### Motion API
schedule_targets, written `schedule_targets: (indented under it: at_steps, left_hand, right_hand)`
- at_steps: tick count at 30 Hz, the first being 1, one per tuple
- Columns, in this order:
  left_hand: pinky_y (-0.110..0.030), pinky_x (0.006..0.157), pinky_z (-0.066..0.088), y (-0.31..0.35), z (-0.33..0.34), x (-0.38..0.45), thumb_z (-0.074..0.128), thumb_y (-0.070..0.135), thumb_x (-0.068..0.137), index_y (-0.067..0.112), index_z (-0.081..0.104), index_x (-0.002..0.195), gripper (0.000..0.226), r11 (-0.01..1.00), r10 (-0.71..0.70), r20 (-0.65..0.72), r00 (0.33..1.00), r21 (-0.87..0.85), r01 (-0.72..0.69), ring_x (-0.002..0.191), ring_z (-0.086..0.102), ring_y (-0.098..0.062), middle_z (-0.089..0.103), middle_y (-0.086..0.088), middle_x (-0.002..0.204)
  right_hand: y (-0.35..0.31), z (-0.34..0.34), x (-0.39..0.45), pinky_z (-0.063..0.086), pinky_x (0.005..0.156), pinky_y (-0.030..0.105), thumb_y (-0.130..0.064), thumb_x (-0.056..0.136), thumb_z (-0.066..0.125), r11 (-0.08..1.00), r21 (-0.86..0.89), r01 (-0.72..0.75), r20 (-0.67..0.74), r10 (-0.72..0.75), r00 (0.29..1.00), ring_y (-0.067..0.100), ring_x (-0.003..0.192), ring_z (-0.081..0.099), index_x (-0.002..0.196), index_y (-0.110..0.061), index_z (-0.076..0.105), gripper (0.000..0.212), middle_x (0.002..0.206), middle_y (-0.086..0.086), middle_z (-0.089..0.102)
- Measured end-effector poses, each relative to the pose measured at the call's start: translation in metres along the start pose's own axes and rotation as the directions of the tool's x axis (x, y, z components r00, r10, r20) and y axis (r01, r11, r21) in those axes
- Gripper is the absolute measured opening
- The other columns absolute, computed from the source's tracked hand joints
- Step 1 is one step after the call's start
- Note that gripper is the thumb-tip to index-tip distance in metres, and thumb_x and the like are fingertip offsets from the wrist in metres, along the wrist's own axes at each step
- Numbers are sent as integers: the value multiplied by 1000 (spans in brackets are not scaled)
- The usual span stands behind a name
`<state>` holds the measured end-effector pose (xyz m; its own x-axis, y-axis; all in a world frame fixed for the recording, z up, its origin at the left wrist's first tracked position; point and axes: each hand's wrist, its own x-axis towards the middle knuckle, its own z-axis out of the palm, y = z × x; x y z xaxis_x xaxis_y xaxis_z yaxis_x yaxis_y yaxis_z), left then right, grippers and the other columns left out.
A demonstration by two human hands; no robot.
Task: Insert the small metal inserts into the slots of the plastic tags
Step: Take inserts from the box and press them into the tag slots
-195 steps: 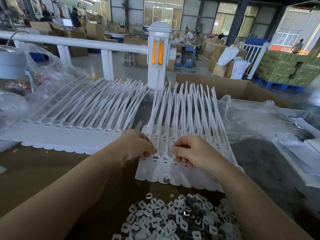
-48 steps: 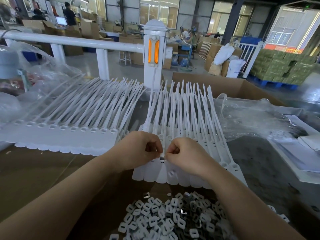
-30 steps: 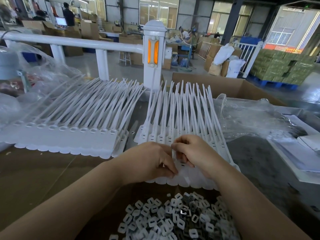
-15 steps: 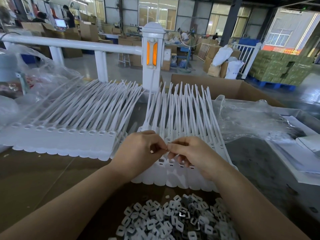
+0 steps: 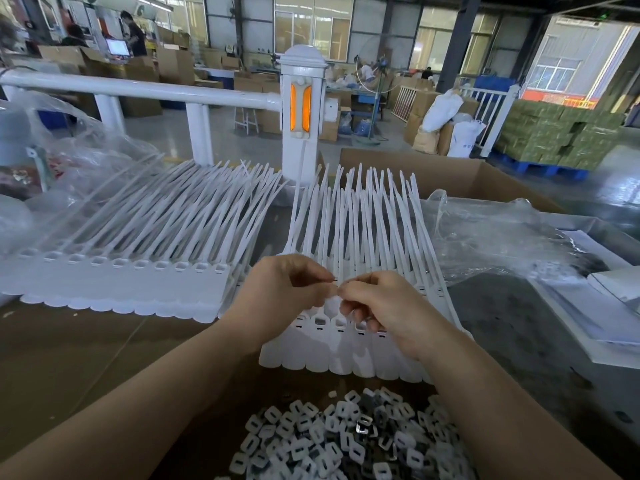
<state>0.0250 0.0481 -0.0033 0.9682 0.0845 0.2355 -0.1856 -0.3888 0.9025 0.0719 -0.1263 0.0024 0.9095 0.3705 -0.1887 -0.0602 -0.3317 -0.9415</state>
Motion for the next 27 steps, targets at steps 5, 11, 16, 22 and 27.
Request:
schedule_targets:
  at_steps: [5, 11, 16, 22, 27]
  left_hand:
    - [-15, 55, 52, 7, -5, 2, 75, 21, 85, 15, 76, 84, 6, 962, -251, 155, 956, -74, 264, 57, 64, -8, 73, -3, 69]
    - [-18, 56, 54, 9, -9, 6, 75, 15, 86, 8, 74, 83, 8, 923, -354, 159, 922, -96, 372, 56, 63, -10, 71, -6, 68]
    - [-11, 47, 45, 5, -4, 8, 74, 14, 85, 13, 73, 76, 10, 930, -360, 85, 929, 105, 351, 45, 59, -1, 69, 4, 57]
    - [-12, 46, 43, 1, 2, 8, 76, 23, 83, 23, 73, 70, 13, 914, -304, 63, 951, 302, 272, 45, 58, 4, 66, 12, 54]
    - [-15, 50, 44, 1, 3, 12, 78, 25, 81, 24, 72, 67, 15, 891, -330, 67, 942, 350, 287, 48, 59, 2, 65, 12, 53]
  right_hand:
    - [1, 1, 0, 41, 47, 15, -19, 90, 66, 999, -36, 29, 15, -29, 999, 2, 54, 55, 91, -10, 72, 11, 66, -5, 69]
    - [3, 0, 0, 40, 46, 16, -22, 91, 68, 997, -33, 64, 23, -64, 998, 3, 54, 54, 92, -14, 72, 8, 66, -7, 68]
    - [6, 1, 3, 39, 44, 15, -21, 95, 65, 999, -33, 25, -18, -26, 1000, 4, 51, 54, 96, -16, 69, 7, 65, -6, 67]
    - [6, 1, 5, 39, 44, 16, -22, 94, 65, 998, -54, 23, -14, -23, 1000, 4, 51, 54, 98, -17, 69, 7, 65, -6, 67]
    - [6, 1, 6, 40, 46, 17, -23, 94, 65, 996, -84, 23, -15, -24, 1000, 4, 52, 54, 99, -19, 68, 7, 66, -5, 68]
